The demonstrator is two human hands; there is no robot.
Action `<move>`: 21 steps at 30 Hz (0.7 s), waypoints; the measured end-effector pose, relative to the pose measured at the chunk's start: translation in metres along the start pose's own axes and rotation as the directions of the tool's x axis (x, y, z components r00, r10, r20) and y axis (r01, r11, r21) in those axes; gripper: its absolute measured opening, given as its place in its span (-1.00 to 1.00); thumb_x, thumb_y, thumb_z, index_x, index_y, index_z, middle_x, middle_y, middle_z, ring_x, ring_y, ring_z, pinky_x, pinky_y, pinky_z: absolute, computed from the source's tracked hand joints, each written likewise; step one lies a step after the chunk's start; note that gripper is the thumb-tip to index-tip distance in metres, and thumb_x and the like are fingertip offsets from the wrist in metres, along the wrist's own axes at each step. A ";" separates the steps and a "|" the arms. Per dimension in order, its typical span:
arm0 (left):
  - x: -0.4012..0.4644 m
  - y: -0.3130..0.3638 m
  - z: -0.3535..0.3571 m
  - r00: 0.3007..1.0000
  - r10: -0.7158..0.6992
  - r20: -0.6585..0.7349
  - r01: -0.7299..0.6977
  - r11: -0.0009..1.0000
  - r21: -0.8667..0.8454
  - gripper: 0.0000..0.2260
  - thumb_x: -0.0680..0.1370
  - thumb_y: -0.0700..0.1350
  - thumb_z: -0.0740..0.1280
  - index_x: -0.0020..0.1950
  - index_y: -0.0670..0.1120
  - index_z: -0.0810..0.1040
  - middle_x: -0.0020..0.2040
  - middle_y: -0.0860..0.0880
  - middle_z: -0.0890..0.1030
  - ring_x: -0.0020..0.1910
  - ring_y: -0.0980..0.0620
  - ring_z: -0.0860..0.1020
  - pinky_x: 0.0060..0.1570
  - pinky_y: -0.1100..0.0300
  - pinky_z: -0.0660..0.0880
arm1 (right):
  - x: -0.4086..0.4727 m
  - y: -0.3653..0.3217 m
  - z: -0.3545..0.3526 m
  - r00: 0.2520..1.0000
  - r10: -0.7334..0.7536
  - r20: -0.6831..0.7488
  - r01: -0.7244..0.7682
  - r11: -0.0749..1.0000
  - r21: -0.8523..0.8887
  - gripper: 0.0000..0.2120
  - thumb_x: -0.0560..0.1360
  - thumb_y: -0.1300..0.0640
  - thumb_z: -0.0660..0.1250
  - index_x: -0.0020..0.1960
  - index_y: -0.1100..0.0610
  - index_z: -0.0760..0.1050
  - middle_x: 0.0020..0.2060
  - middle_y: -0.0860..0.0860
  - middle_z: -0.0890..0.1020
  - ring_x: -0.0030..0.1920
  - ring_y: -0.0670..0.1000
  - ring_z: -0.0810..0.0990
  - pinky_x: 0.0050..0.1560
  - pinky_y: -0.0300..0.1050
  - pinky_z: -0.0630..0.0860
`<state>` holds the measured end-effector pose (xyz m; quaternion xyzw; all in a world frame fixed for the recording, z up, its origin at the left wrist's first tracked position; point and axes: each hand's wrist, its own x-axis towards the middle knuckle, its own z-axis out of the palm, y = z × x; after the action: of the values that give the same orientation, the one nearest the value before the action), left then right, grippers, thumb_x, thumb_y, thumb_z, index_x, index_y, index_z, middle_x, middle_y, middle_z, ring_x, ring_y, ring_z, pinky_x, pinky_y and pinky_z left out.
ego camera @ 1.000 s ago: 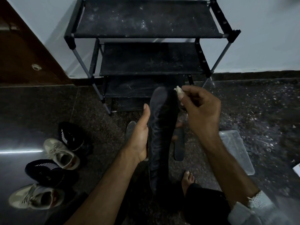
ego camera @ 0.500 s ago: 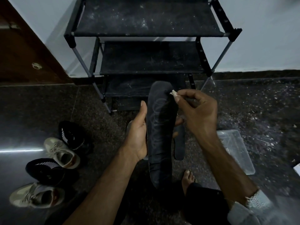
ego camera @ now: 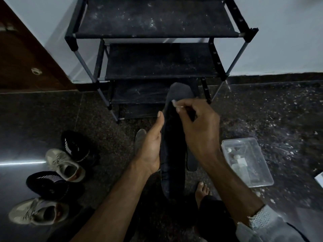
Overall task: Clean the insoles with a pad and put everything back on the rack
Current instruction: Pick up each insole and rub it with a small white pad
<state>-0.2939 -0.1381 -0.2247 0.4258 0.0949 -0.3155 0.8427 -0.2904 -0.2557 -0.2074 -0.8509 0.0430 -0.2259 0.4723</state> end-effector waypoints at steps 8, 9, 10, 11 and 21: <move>-0.002 0.000 0.003 1.000 0.029 -0.002 -0.029 0.999 0.024 -0.54 0.61 0.14 0.04 0.35 -0.08 0.49 0.19 -0.09 0.64 0.15 -0.03 0.61 0.04 0.13 0.59 | 0.009 0.005 -0.007 0.997 -0.050 -0.056 0.034 0.965 -0.259 -0.87 0.50 0.11 0.40 0.03 -0.03 0.55 -0.07 -0.17 0.64 -0.04 -0.10 0.58 0.03 -0.21 0.10; -0.002 -0.001 0.004 0.999 0.033 -0.007 -0.032 0.999 0.033 -0.53 0.59 0.14 0.07 0.38 -0.08 0.46 0.22 -0.10 0.62 0.17 -0.05 0.60 0.03 0.11 0.59 | 0.013 0.008 -0.012 0.996 -0.014 -0.085 -0.008 0.966 -0.257 -0.86 0.50 0.10 0.40 0.04 -0.04 0.54 -0.08 -0.18 0.62 -0.04 -0.10 0.58 0.03 -0.23 0.10; -0.002 -0.003 0.005 0.999 0.036 -0.013 -0.035 0.999 0.042 -0.51 0.57 0.14 0.10 0.40 -0.08 0.45 0.24 -0.12 0.60 0.19 -0.07 0.59 0.03 0.09 0.59 | 0.014 0.009 -0.015 0.995 0.009 -0.103 -0.035 0.968 -0.250 -0.86 0.50 0.10 0.40 0.04 -0.05 0.52 -0.09 -0.20 0.61 -0.04 -0.10 0.57 0.06 -0.29 0.09; -0.001 -0.003 0.005 0.999 0.036 -0.014 -0.035 0.998 0.046 -0.51 0.57 0.14 0.12 0.40 -0.08 0.45 0.25 -0.13 0.59 0.19 -0.08 0.59 0.03 0.08 0.59 | 0.014 0.008 -0.015 0.994 0.017 -0.108 -0.043 0.970 -0.238 -0.85 0.50 0.11 0.40 0.03 -0.05 0.50 -0.10 -0.20 0.60 -0.04 -0.10 0.57 0.09 -0.35 0.07; -0.003 -0.002 0.004 0.999 0.044 0.027 -0.045 0.998 0.037 -0.51 0.58 0.14 0.06 0.42 -0.07 0.41 0.28 -0.12 0.58 0.20 -0.05 0.59 0.01 0.13 0.58 | 0.010 -0.001 -0.010 0.998 -0.022 -0.062 0.005 0.967 -0.256 -0.87 0.49 0.09 0.41 -0.01 -0.05 0.49 -0.13 -0.18 0.61 -0.05 -0.09 0.56 0.01 -0.23 0.07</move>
<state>-0.2978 -0.1411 -0.2225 0.4395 0.0686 -0.3041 0.8424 -0.2856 -0.2656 -0.1985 -0.8973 0.0812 -0.2489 0.3555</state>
